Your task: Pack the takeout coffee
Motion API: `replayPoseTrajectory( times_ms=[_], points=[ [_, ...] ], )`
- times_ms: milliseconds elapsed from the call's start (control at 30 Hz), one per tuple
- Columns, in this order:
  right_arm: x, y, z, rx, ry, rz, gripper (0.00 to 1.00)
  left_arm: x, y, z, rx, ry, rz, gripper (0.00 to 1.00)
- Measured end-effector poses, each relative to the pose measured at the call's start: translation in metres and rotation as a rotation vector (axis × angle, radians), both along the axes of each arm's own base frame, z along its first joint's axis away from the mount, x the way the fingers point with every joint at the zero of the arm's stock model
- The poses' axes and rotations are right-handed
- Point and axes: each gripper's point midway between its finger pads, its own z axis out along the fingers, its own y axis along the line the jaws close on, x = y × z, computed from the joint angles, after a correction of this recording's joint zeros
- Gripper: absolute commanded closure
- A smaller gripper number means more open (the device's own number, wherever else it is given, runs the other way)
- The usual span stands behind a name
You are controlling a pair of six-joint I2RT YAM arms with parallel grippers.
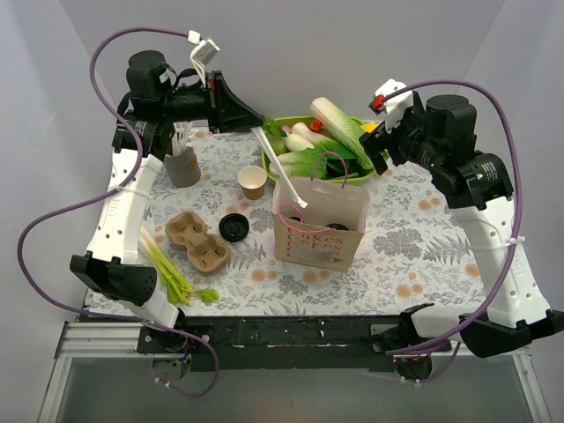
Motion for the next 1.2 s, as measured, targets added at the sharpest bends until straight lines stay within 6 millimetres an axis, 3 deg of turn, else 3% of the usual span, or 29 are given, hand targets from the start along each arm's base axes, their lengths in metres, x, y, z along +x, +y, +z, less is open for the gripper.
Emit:
replayPoseTrajectory(
  times_ms=[133, 167, 200, 333, 567, 733, 833, 900, 1000, 1100, 1200],
  points=[
    [-0.001, -0.003, -0.007, -0.012, 0.023, -0.014, 0.07, -0.016, -0.023, -0.002, 0.001, 0.004, -0.068, 0.97],
    [-0.002, -0.003, -0.007, -0.013, 0.025, -0.015, 0.07, -0.019, -0.028, -0.004, 0.002, 0.007, -0.081, 0.87],
    [-0.002, -0.004, -0.008, -0.015, 0.028, -0.016, 0.06, -0.021, -0.033, -0.005, 0.004, 0.007, -0.095, 0.65],
    [-0.002, -0.005, -0.010, -0.019, 0.034, -0.019, 0.06, -0.026, -0.053, -0.016, 0.016, 0.023, -0.132, 0.48],
    [-0.006, -0.007, -0.023, -0.034, 0.062, -0.024, 0.05, 0.005, -0.074, -0.037, 0.038, 0.058, -0.095, 0.43],
    [-0.010, -0.010, -0.027, -0.039, 0.067, -0.023, 0.11, 0.021, -0.075, -0.040, 0.047, 0.041, -0.048, 0.41],
    [-0.021, 0.001, -0.027, -0.048, 0.077, 0.080, 0.14, 0.028, -0.071, -0.040, 0.056, 0.024, -0.016, 0.40],
    [-0.041, 0.015, -0.027, -0.060, 0.088, 0.224, 0.16, 0.034, -0.064, -0.040, 0.065, 0.021, 0.022, 0.39],
    [-0.080, 0.042, -0.024, -0.070, 0.081, 0.455, 0.25, 0.055, -0.033, -0.038, 0.063, 0.030, 0.122, 0.37],
    [-0.132, 0.074, -0.031, -0.105, 0.093, 0.721, 0.29, 0.079, 0.019, -0.039, 0.046, 0.075, 0.265, 0.36],
    [-0.176, 0.106, -0.053, -0.185, 0.124, 0.967, 0.32, 0.101, 0.074, -0.039, 0.026, 0.112, 0.424, 0.34]
  ],
)
